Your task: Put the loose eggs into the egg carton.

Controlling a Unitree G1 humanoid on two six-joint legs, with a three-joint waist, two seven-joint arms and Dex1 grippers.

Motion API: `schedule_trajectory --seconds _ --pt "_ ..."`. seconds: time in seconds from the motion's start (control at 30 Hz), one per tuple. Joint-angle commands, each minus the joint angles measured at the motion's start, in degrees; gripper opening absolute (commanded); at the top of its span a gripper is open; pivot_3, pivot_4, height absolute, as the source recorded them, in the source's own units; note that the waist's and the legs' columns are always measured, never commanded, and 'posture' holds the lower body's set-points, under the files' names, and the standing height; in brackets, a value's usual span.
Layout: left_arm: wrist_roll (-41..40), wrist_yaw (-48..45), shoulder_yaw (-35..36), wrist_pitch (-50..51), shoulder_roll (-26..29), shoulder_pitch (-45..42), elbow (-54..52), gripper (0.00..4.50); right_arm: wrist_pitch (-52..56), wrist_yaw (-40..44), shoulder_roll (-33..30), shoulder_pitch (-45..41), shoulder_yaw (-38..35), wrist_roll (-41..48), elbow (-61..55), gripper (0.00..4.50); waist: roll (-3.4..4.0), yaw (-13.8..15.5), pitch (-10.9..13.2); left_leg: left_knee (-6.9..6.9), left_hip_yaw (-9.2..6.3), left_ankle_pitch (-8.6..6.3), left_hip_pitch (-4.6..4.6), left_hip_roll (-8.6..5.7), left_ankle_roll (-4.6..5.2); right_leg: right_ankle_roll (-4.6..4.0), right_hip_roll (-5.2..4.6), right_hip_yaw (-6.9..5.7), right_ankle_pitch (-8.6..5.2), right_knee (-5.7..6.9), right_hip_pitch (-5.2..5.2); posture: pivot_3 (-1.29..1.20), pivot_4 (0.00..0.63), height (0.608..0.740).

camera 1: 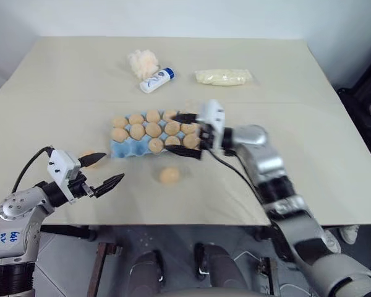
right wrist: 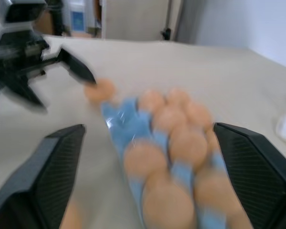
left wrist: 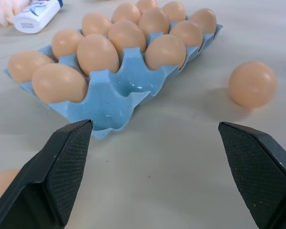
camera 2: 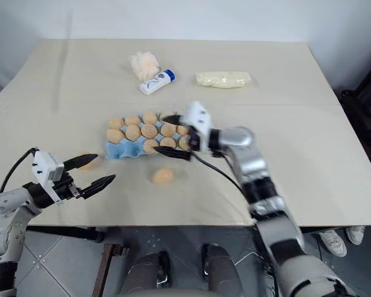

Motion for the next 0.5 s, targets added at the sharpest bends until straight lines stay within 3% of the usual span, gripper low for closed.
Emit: schedule_trajectory --seconds 0.03,0.17,0.3,0.5 --pt "-0.2 -1.7 -0.9 -0.7 0.8 -1.3 0.9 4.5 -0.4 1.0 -5.7 6.6 -4.6 3.0 -8.2 4.49 0.02 0.0 0.0 0.0 0.03 0.0 0.0 0.0 0.01 0.0 0.01 0.0 0.0 -0.02 0.01 0.0 0.15 0.74" --pt "0.8 -3.1 -1.9 -1.8 1.4 -3.2 3.7 4.5 -2.5 -0.9 -12.0 17.8 -11.8 4.9 -12.8 4.49 0.05 -0.4 0.0 0.01 0.17 0.13 0.07 0.08 0.16 -0.03 0.14 0.03 -0.02 -0.01 -0.01 0.0 0.15 0.74" --pt "0.6 -4.2 -1.8 -2.0 2.0 -3.9 5.2 4.5 -3.2 -4.0 -14.1 25.2 -17.4 6.7 -14.6 4.49 0.06 -0.5 0.0 0.06 0.16 0.13 0.13 0.08 0.08 -0.06 0.19 0.04 -0.03 0.01 0.0 0.0 0.15 0.74" --pt "1.0 -5.0 -2.0 -2.7 2.6 -4.8 6.8 4.5 -4.2 -5.9 -13.9 28.2 -17.2 6.6 -16.0 4.49 0.06 -0.4 0.0 0.11 0.22 0.1 0.12 0.03 0.03 -0.02 0.14 0.14 0.0 -0.01 0.01 0.0 0.15 0.74"
